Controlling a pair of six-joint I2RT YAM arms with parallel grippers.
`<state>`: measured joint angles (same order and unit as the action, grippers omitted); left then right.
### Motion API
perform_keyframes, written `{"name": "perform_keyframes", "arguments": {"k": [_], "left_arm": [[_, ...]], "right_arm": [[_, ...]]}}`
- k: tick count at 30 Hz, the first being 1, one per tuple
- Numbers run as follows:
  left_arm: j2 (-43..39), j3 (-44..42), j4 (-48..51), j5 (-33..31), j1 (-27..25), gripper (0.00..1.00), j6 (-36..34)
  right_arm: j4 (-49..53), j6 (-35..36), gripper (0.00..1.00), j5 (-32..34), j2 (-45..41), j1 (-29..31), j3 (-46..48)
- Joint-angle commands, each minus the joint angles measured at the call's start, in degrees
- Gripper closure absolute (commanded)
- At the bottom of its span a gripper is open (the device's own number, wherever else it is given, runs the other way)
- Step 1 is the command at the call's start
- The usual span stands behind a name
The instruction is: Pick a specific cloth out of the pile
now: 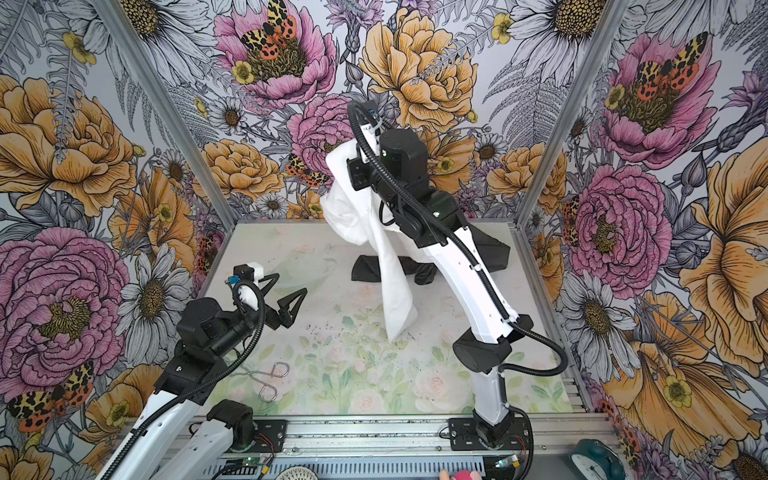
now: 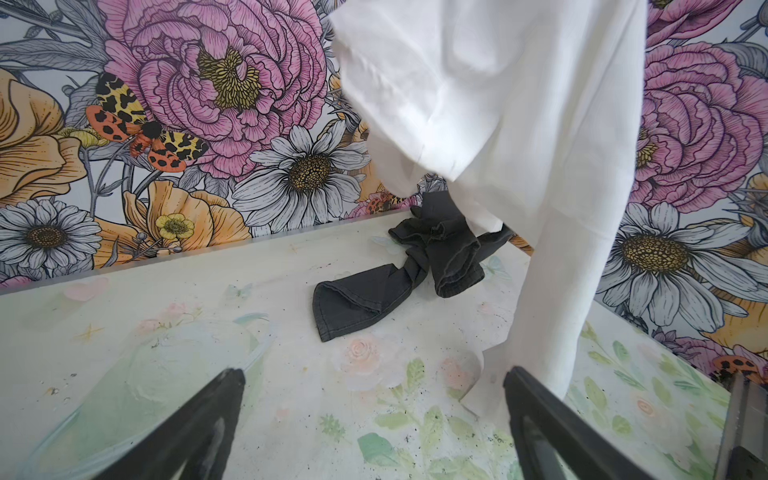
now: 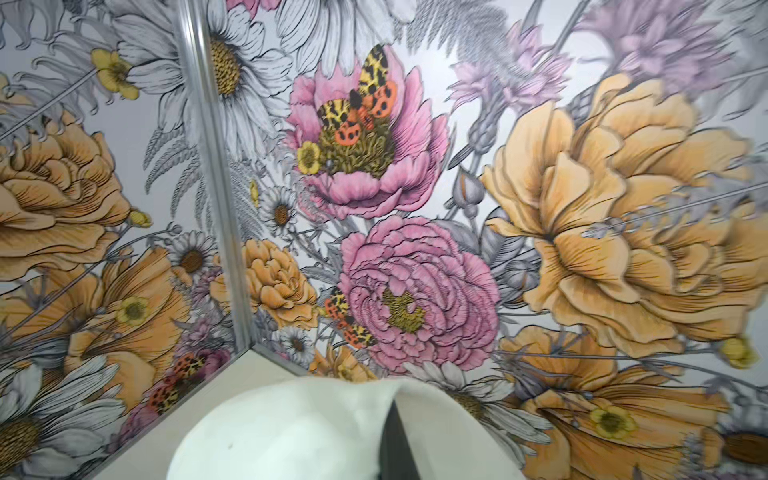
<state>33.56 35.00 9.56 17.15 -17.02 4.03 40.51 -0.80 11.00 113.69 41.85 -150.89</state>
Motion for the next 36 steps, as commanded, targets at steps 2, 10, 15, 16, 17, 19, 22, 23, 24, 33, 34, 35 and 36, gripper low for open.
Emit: {"name": "perform_keyframes", "arguments": {"k": [2, 10, 15, 16, 17, 19, 22, 23, 24, 33, 34, 35, 36], "left_arm": [[-1.6, -1.0, -1.3, -2.8, 0.1, 0.01, -1.0], [-3.8, -1.4, -0.6, -6.5, 0.5, 0.01, -1.3], [-4.1, -1.3, -0.3, -7.7, 0.4, 0.01, -1.7], [-4.0, -1.3, -0.3, -7.9, 0.4, 0.01, -1.7], [-3.8, -1.1, -0.3, -8.0, 0.3, 0.01, -1.7], [-3.1, -0.5, -0.3, -8.3, 0.2, 0.01, -1.2], [-0.9, 1.6, 0.1, -8.2, -0.8, 0.01, -0.8], [0.3, 2.6, 0.3, -8.1, -1.5, 0.01, -1.2], [1.7, 3.6, 0.6, -7.8, -2.5, 0.01, -2.0], [23.6, 16.4, 4.4, -13.2, -16.3, 0.01, -10.4], [26.5, 18.1, 4.2, -12.7, -17.2, 0.01, -10.8], [29.1, 19.6, 4.1, -12.1, -18.0, 0.01, -11.5], [32.1, 21.3, 4.2, -11.6, -18.9, 0.01, -12.4]], "right_arm": [[-2.3, -6.8, 1.00, -8.9, 6.1, 2.6, 3.4], [-2.2, -9.6, 0.66, -12.6, 16.0, 6.7, 6.7], [-2.2, -6.9, 0.16, -8.2, 11.1, 6.3, 14.0], [-2.2, -6.4, 0.12, -7.0, 9.6, 6.0, 15.9], [-2.2, -6.0, 0.10, -6.2, 8.2, 5.8, 17.4], [-2.3, -5.7, 0.08, -4.9, 4.8, 4.9, 21.1], [-2.3, -6.3, 0.07, -3.3, -0.3, 3.9, 26.3], [-2.4, -6.6, 0.06, -2.9, -2.2, 1.8, 28.0], [-2.4, -6.7, 0.06, -2.5, -3.9, 1.0, 29.8], [-7.7, -8.8, 0.04, 2.4, -23.8, -8.3, 53.7], [-8.8, -9.3, 0.04, 2.3, -26.5, -9.6, 57.2], [-9.5, -9.7, 0.04, 2.2, -28.7, -10.7, 59.8], [-10.3, -10.1, 0.04, 2.0, -31.2, -11.9, 62.8]]}}
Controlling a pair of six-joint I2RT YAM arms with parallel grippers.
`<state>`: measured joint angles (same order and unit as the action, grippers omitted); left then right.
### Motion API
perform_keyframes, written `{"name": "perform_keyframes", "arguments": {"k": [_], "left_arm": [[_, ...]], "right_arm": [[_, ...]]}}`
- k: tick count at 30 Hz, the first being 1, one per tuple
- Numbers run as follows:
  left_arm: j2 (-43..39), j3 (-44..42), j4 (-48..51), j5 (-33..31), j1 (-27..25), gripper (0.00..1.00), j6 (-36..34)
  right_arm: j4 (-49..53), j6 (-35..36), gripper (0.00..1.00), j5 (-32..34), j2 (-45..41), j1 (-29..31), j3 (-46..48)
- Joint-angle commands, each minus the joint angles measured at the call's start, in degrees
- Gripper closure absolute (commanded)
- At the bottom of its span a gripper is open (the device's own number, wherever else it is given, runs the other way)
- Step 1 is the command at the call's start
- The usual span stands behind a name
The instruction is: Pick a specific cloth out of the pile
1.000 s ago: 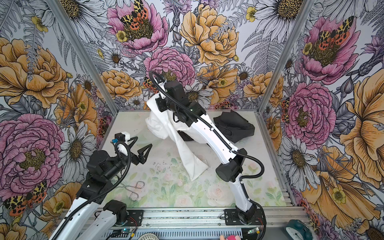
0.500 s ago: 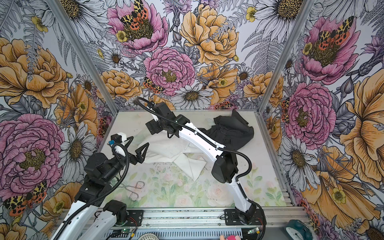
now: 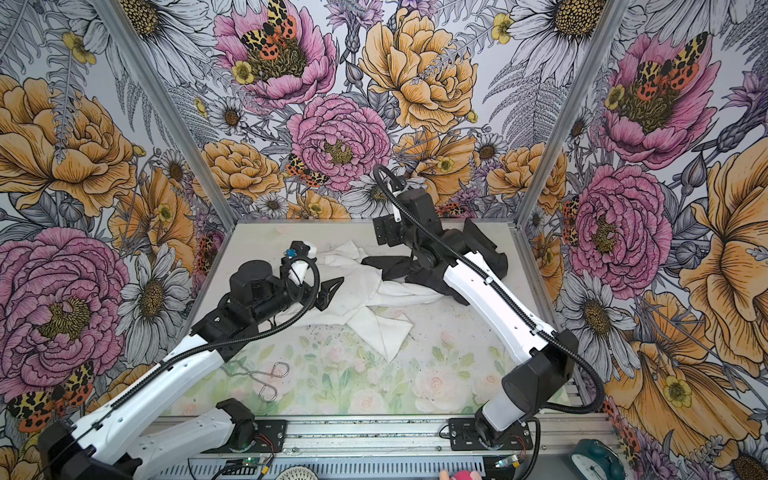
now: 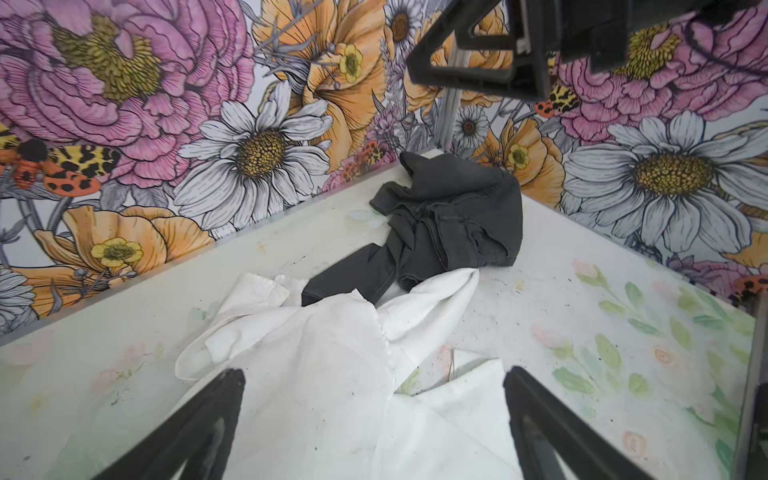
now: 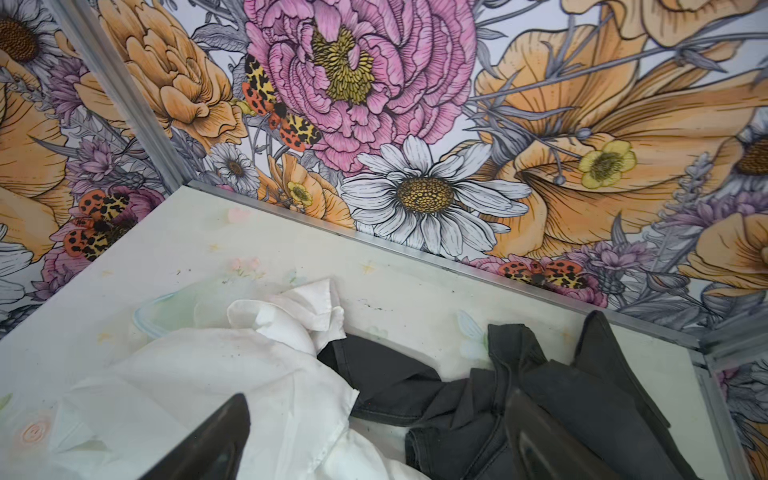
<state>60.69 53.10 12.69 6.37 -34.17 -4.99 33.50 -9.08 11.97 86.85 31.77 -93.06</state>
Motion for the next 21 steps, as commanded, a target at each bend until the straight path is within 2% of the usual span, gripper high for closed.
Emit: {"name": "perform_keyframes", "arguments": {"k": [1, 5, 10, 17, 21], "left_arm": [[8.0, 4.8, 1.2, -0.4, -2.5, 0.01, -4.2], [18.7, 11.7, 3.1, 0.6, -4.5, 0.02, -7.3], [31.2, 21.8, 7.9, -1.6, -6.6, 0.04, -11.8], [45.8, 34.2, 16.3, -8.0, -9.3, 0.07, -20.0], [50.9, 39.0, 19.2, -9.8, -10.0, 0.08, -23.1]], "right_arm": [[-3.9, -2.1, 0.04, 0.9, -6.9, -2.8, 7.8], [-4.7, -3.3, 0.04, 0.6, -14.4, -6.5, 16.7], [-4.7, -5.0, 0.04, 0.1, -22.0, -10.2, 25.1], [-4.5, -6.6, 0.04, -1.9, -28.9, -13.7, 31.6], [-4.4, -6.7, 0.03, -2.0, -32.1, -15.2, 33.8]]}}
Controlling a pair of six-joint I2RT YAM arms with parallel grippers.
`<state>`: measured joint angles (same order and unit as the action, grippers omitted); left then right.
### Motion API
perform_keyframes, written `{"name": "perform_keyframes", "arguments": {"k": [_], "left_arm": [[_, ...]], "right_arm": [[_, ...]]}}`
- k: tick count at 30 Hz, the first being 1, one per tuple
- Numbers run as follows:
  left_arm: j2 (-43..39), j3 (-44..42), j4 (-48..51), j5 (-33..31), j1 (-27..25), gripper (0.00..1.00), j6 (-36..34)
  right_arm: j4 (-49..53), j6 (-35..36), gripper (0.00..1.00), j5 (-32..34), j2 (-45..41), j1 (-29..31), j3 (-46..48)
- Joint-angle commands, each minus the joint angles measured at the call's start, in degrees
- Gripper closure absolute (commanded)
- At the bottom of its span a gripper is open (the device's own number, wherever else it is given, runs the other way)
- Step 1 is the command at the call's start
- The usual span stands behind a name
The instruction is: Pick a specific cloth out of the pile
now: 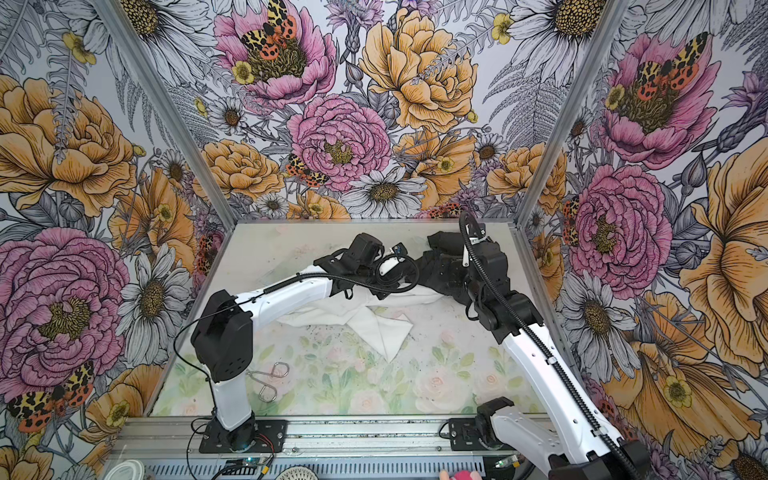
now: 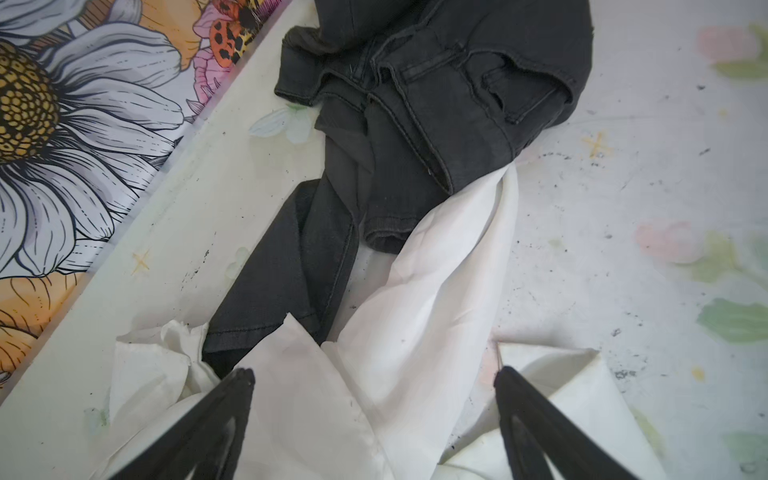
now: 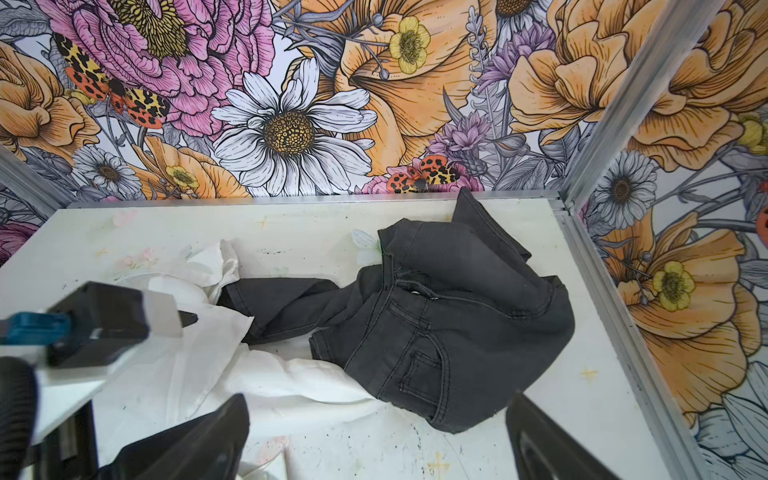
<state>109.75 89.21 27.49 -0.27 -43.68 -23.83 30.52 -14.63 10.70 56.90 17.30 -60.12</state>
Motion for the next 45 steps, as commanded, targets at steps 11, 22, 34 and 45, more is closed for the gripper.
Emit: {"name": "perform_keyframes", "arguments": {"k": [11, 22, 34, 45], "left_arm": [[7.5, 7.8, 8.6, -2.8, -1.2, 0.10, -11.3], [10.9, 9.1, 10.3, 7.5, -1.5, 0.12, -12.4], [18.6, 13.8, 11.6, 3.2, -1.5, 0.48, -11.3], [10.8, 14.8, 10.6, 2.0, -0.9, 1.00, -7.0]], "right_arm": [[-1.4, -0.8, 0.03, -1.6, -6.9, -7.0, 5.7], [-1.3, -2.0, 0.03, -4.8, -9.0, -14.0, 7.7], [-1.2, -3.5, 0.03, -8.3, -10.2, -17.6, 9.1], [-1.3, -3.2, 0.03, -8.5, -10.7, -18.9, 9.2]]}}
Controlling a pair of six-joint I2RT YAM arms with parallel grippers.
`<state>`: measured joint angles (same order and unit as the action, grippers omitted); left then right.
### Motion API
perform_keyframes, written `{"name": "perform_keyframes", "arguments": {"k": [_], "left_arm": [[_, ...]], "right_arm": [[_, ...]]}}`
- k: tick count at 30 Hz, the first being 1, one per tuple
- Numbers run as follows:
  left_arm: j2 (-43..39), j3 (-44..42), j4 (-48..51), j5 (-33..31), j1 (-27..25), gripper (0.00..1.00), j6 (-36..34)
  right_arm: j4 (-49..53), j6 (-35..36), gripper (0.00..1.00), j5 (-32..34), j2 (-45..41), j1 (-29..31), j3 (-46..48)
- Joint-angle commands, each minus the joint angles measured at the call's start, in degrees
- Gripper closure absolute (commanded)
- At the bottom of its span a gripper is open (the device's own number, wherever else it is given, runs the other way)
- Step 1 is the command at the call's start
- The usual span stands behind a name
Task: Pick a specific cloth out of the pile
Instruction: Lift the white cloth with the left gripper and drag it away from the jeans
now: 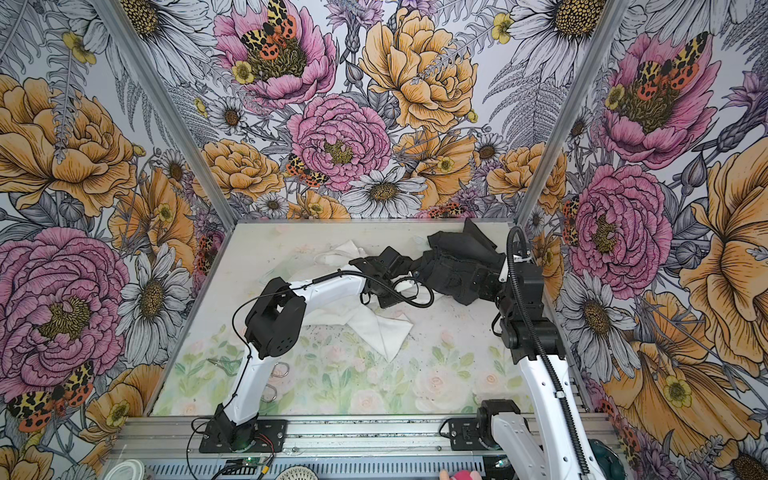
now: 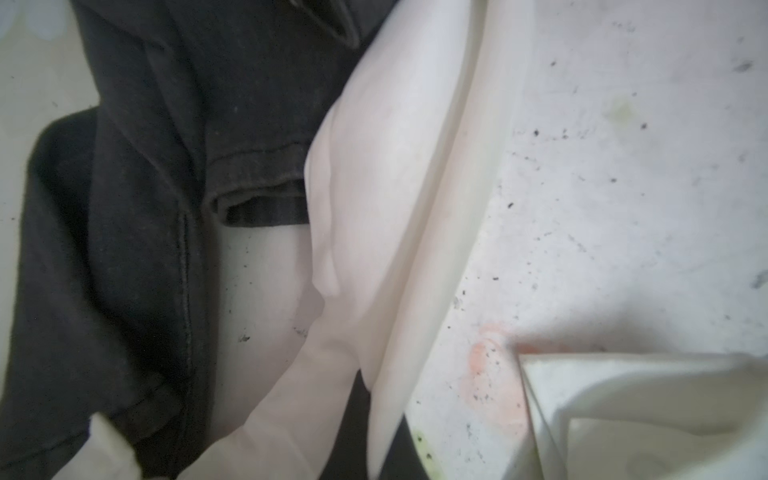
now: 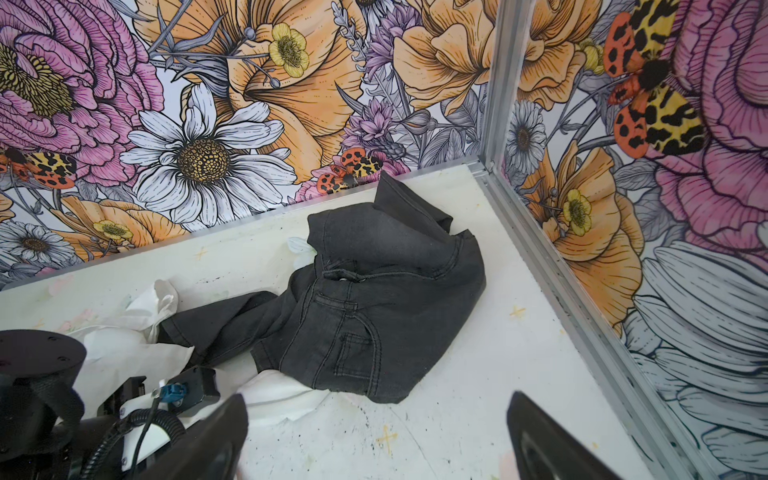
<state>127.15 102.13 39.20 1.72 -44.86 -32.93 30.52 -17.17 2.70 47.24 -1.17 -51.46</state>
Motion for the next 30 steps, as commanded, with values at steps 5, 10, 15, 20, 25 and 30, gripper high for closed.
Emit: {"name": "perform_keyframes", "arguments": {"k": [5, 10, 15, 20, 25, 30], "left_arm": [[-13.0, 3.2, -1.8, 2.0, 0.4, 1.00, 3.0], [-17.6, 6.1, -1.8, 4.5, 0.9, 1.00, 4.5], [-20.9, 9.3, -1.8, 5.6, 1.8, 1.00, 6.4], [-24.9, 11.9, -1.8, 5.4, 4.0, 1.00, 8.2], [-28.9, 11.5, -1.7, 3.9, 8.5, 1.00, 9.0], [-35.1, 8.4, -1.7, 1.1, 14.1, 1.00, 8.4]], "right_arm": [[-1.3, -0.6, 0.03, -0.2, -1.0, -1.0, 0.2], [-1.3, -0.7, 0.03, 0.0, -1.0, -1.4, -0.3], [-1.3, -0.8, 0.03, 0.1, -1.1, -1.7, -0.6], [-1.4, -0.9, 0.03, 0.0, -0.9, -1.9, -0.5], [-1.4, -1.0, 0.03, -0.4, -0.6, -2.0, -0.8], [-1.6, -1.1, 0.03, -0.8, 0.1, -2.1, -1.2]]}}
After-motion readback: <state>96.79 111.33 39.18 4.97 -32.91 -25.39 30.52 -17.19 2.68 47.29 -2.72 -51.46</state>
